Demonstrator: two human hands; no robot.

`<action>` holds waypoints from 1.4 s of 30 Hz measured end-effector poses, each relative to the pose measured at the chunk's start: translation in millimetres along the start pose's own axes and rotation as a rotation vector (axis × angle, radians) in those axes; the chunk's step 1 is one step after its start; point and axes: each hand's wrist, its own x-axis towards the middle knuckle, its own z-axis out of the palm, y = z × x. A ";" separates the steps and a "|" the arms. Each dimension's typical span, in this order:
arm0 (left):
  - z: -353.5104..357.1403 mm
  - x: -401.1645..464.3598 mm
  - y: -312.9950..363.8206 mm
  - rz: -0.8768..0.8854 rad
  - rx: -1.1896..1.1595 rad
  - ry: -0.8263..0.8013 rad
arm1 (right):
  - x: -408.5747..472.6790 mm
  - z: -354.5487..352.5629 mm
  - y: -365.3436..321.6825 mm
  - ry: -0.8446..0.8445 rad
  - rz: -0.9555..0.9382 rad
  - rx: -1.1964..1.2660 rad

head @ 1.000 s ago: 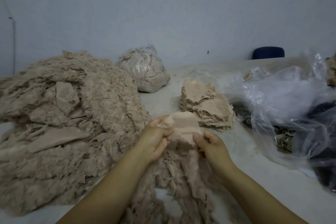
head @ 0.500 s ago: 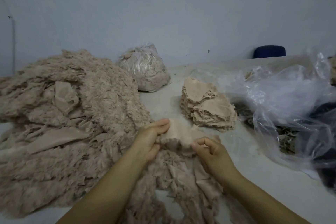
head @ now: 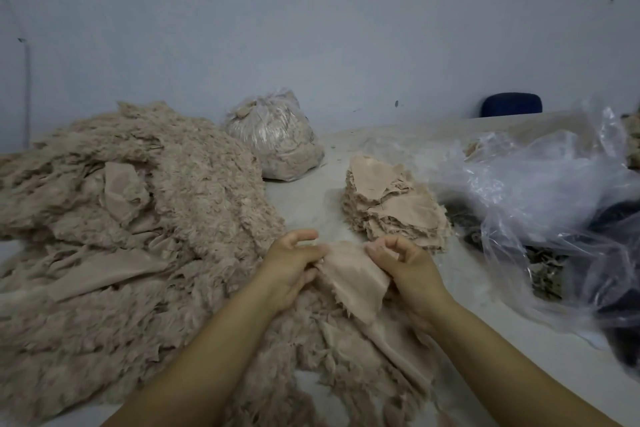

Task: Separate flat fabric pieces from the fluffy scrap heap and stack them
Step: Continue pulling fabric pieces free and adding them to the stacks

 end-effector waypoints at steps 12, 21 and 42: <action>6.8 6.1 -8.9 0.059 -0.029 0.097 | 4.7 -3.8 10.4 0.103 -0.076 -0.027; 12.2 9.2 -9.5 0.123 0.178 -0.188 | 14.2 5.5 -11.0 -0.162 -0.101 -0.294; 14.1 18.0 -25.1 0.207 0.564 -0.163 | -5.8 -60.7 16.9 -0.114 0.199 -0.914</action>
